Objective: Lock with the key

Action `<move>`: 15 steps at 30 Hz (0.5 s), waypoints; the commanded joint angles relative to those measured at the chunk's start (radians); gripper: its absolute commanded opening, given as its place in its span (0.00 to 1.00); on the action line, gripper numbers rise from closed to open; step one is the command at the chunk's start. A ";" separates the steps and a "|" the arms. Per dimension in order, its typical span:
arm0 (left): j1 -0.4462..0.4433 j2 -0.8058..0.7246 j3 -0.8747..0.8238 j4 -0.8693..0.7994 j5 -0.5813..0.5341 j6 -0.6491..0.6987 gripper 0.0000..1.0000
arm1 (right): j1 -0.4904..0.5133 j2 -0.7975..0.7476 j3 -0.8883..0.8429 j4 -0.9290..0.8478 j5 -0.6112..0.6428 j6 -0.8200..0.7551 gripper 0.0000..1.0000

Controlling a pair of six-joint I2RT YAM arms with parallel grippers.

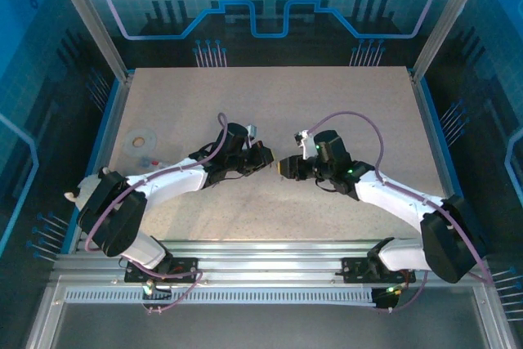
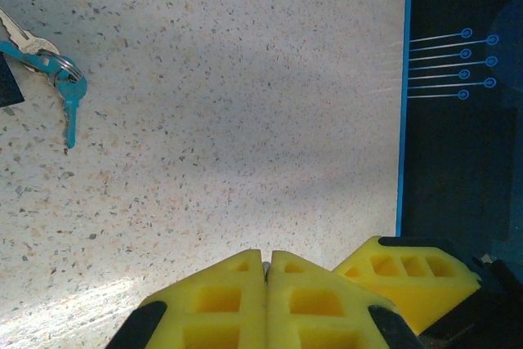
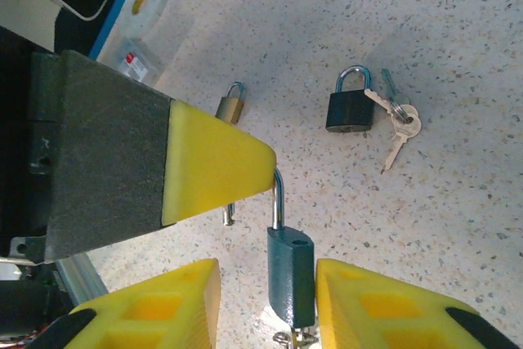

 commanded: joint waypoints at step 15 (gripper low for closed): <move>-0.009 -0.040 -0.009 0.022 0.017 0.002 0.00 | -0.008 0.035 0.016 0.014 -0.050 0.007 0.32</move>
